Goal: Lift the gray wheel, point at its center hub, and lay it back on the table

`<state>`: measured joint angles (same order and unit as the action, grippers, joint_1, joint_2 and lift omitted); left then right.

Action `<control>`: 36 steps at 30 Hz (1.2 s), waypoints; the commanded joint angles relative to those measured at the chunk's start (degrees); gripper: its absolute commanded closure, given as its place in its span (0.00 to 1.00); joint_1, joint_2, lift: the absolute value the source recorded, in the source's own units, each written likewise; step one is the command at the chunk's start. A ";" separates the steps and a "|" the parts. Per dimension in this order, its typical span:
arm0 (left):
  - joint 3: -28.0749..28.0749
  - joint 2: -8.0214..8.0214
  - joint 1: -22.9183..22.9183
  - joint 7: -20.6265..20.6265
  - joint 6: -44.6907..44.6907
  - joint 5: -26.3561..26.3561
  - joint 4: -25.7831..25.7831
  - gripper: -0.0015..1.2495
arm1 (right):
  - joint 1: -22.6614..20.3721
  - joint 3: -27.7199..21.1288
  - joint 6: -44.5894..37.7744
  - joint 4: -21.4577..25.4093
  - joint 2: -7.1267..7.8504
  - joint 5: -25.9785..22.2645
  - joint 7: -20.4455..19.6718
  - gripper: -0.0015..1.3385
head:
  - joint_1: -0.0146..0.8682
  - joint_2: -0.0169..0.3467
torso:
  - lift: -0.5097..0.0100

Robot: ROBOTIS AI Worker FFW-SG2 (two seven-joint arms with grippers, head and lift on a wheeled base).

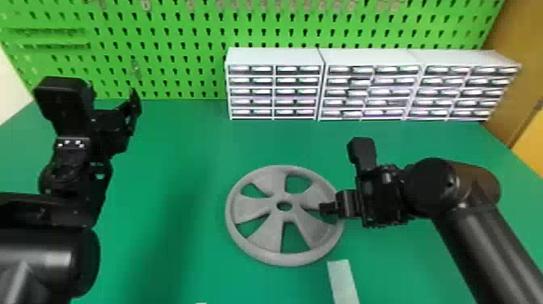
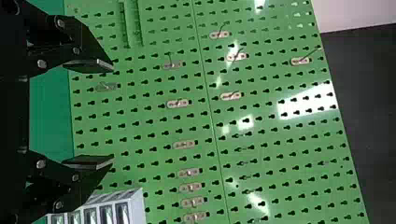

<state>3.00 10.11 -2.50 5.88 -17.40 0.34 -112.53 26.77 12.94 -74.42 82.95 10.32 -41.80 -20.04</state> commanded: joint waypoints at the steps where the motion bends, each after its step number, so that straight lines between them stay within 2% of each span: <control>1: -0.19 0.00 -0.14 0.00 0.00 0.01 0.03 0.44 | 0.03 0.60 0.59 -0.86 -0.30 0.40 0.00 0.35 | 0.80 0.18 | 0.80; 24: -0.28 0.00 -0.23 0.00 0.00 -0.08 0.03 0.44 | 0.47 2.97 2.44 -3.41 -1.00 2.07 0.09 0.38 | 0.80 0.18 | 0.80; 31: -0.28 0.00 -0.23 0.00 0.00 -0.08 0.03 0.44 | 0.56 3.58 2.44 -3.76 -1.00 2.34 0.00 0.48 | 0.80 0.18 | 0.80; 36: -0.19 0.00 -0.23 0.00 0.00 -0.17 0.03 0.44 | 0.65 3.85 2.26 -3.76 -1.00 2.51 0.09 0.65 | 0.80 0.18 | 0.80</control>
<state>2.80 10.11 -2.73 5.89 -17.40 0.26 -112.50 27.34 16.54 -71.99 79.23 9.31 -39.45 -19.97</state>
